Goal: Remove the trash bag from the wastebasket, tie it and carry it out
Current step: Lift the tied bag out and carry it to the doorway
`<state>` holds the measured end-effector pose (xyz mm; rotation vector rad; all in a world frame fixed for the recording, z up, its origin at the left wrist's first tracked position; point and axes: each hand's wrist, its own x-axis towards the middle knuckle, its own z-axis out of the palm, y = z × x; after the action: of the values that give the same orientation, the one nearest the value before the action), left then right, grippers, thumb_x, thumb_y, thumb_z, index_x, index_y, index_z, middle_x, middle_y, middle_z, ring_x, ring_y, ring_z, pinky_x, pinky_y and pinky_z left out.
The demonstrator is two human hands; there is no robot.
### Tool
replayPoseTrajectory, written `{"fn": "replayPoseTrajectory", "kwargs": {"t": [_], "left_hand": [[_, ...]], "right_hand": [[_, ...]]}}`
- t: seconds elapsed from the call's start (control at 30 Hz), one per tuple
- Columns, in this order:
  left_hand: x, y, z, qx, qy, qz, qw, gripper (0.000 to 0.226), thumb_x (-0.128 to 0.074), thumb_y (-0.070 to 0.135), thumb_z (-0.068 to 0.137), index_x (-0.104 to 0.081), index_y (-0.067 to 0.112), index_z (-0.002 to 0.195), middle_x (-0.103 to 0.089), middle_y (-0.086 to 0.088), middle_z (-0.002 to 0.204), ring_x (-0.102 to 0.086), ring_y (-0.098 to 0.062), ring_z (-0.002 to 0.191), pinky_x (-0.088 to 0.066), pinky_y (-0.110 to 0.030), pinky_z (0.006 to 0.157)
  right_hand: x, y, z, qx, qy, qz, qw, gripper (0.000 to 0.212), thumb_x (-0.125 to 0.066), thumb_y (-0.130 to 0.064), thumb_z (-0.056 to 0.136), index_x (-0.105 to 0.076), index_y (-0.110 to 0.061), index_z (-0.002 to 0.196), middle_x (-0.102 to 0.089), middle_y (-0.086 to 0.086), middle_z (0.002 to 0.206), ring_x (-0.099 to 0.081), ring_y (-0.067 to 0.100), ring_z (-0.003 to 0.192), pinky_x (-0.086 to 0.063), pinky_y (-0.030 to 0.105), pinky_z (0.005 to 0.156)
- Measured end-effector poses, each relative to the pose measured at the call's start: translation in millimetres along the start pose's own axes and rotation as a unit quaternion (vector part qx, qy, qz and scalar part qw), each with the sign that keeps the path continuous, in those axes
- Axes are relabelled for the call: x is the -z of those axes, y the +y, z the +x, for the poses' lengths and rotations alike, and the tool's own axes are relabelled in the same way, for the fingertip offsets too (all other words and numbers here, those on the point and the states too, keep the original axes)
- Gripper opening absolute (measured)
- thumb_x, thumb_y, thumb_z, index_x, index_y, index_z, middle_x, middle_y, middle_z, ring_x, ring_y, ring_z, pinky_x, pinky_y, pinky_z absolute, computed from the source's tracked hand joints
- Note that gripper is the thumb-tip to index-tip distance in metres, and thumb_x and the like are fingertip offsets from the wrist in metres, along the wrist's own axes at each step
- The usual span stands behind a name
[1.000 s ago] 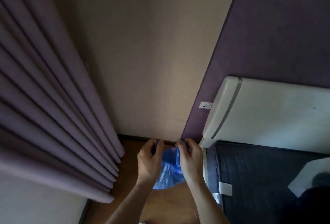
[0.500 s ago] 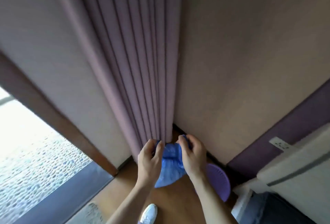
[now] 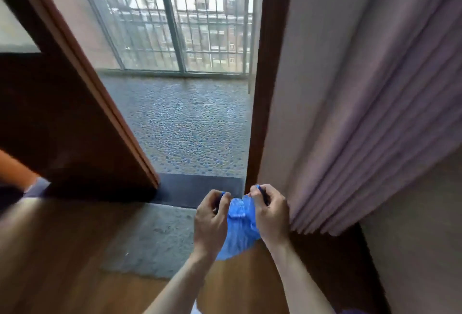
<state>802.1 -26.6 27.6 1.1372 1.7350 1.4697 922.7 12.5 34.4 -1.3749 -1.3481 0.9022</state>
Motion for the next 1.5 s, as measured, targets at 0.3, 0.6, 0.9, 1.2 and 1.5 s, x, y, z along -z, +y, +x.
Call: {"fn": "replayPoseTrajectory", "kwargs": {"t": [0.3,0.6,0.9,1.2,1.5], "left_hand": [[176.8,-48.7,2.3,0.035,0.209,0.003,0.977,0.027,-0.053,0.034,0.092,-0.056,0.018,0.070,-0.049,0.011,0.054,-0.042,-0.006,0.050,-0.037,-0.031,0.052],[367.6,-113.0,-14.1,0.063,0.364,0.003,0.929,0.033,-0.053,0.043,0.090,-0.059,0.016,0.072,-0.047,0.010,0.054,-0.040,-0.011,0.051,-0.035,-0.029,0.053],[505.6,-143.1,-32.6,0.091,0.468,-0.030,0.878,0.033,-0.053,0.043,0.089,-0.060,0.015,0.073,-0.044,0.010,0.050,-0.038,-0.011,0.049,-0.033,-0.031,0.054],[598.9,-174.9,-31.8,0.125,0.558,-0.029,0.820,0.028,-0.053,0.037,0.094,-0.060,0.017,0.075,-0.045,0.010,0.057,-0.040,-0.013,0.053,-0.035,-0.034,0.057],[721.0,-204.0,52.9,0.119,0.608,0.008,0.785,0.033,-0.051,0.033,0.095,-0.060,0.007,0.077,-0.050,0.013,0.052,-0.042,-0.005,0.053,-0.034,-0.028,0.055]], "right_hand": [[-167.9,-35.5,-52.3,0.036,-0.208,0.010,0.977,0.035,-0.059,-0.032,0.090,-0.054,-0.009,0.065,-0.047,-0.002,0.052,-0.041,0.007,0.051,-0.037,0.034,0.054],[-340.8,-84.2,-142.0,0.078,-0.346,-0.003,0.935,0.037,-0.061,-0.021,0.094,-0.049,-0.017,0.060,-0.045,-0.012,0.048,-0.038,0.005,0.047,-0.030,0.022,0.049],[-465.4,-129.7,-225.6,0.128,-0.459,-0.007,0.879,0.036,-0.060,-0.022,0.094,-0.047,-0.016,0.061,-0.040,-0.011,0.049,-0.035,0.004,0.048,-0.028,0.023,0.048],[-587.0,-159.8,-270.1,0.146,-0.552,0.002,0.821,0.037,-0.056,-0.035,0.090,-0.055,-0.004,0.069,-0.041,-0.005,0.053,-0.035,0.007,0.051,-0.037,0.035,0.049],[-761.8,-203.8,-271.0,0.150,-0.610,0.020,0.778,0.036,-0.059,-0.031,0.089,-0.055,-0.004,0.066,-0.045,0.001,0.051,-0.038,0.011,0.050,-0.037,0.037,0.050]]}}
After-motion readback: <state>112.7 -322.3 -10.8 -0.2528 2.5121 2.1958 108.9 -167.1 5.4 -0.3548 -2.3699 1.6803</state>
